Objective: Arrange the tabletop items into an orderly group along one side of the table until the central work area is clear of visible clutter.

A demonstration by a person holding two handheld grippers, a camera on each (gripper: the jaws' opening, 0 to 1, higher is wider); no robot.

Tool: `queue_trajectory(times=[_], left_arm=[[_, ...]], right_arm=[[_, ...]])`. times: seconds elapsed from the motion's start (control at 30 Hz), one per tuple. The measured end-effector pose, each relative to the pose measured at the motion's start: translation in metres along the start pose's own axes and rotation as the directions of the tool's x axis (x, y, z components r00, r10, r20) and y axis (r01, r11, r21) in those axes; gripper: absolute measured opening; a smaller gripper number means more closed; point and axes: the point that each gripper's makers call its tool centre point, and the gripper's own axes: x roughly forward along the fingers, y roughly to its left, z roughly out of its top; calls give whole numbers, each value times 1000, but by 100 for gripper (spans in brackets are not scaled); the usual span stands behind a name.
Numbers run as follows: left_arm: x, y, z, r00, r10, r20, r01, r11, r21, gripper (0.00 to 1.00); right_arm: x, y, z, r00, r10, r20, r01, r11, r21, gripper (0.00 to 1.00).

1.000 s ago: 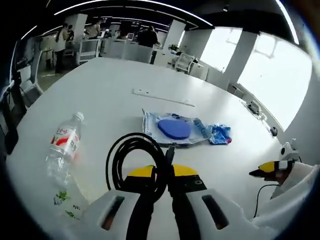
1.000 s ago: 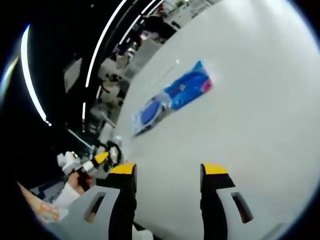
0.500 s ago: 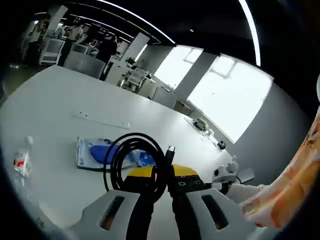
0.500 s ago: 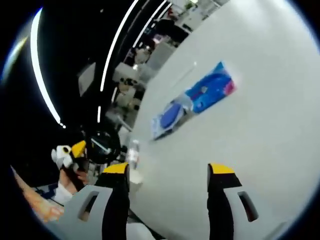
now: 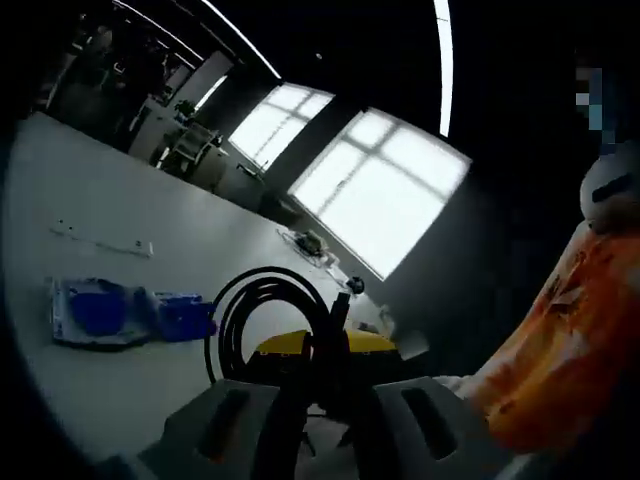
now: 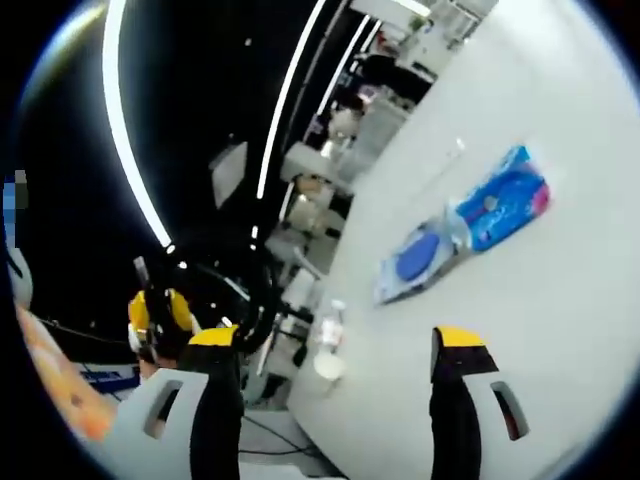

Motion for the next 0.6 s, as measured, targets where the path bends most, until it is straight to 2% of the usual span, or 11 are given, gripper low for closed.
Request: queue_trajectory(times=[0.17, 0.4, 0.47, 0.5, 0.53, 0.6], left_arm=[[7, -13, 2, 995, -87, 54, 92, 990, -103, 9], [6, -21, 2, 988, -135, 70, 143, 980, -137, 9], [5, -20, 0, 989, -133, 59, 140, 980, -138, 9], [4, -17, -1, 991, -122, 53, 128, 983, -134, 9], [4, -14, -1, 992, -112, 54, 118, 984, -137, 9], [2, -7, 0, 994, -93, 65, 102, 983, -152, 9]], right_arm=[[8, 20, 4, 996, 85, -2, -85, 996, -12, 75], [12, 34, 8, 984, 175, 14, -176, 984, 29, 63], [10, 40, 7, 978, 210, 3, -210, 976, 49, 51], [9, 46, 6, 969, 247, -1, -246, 967, 64, 43], [8, 49, 7, 965, 262, 1, -262, 963, 62, 32], [4, 56, 10, 953, 301, 22, -302, 950, 76, 15]])
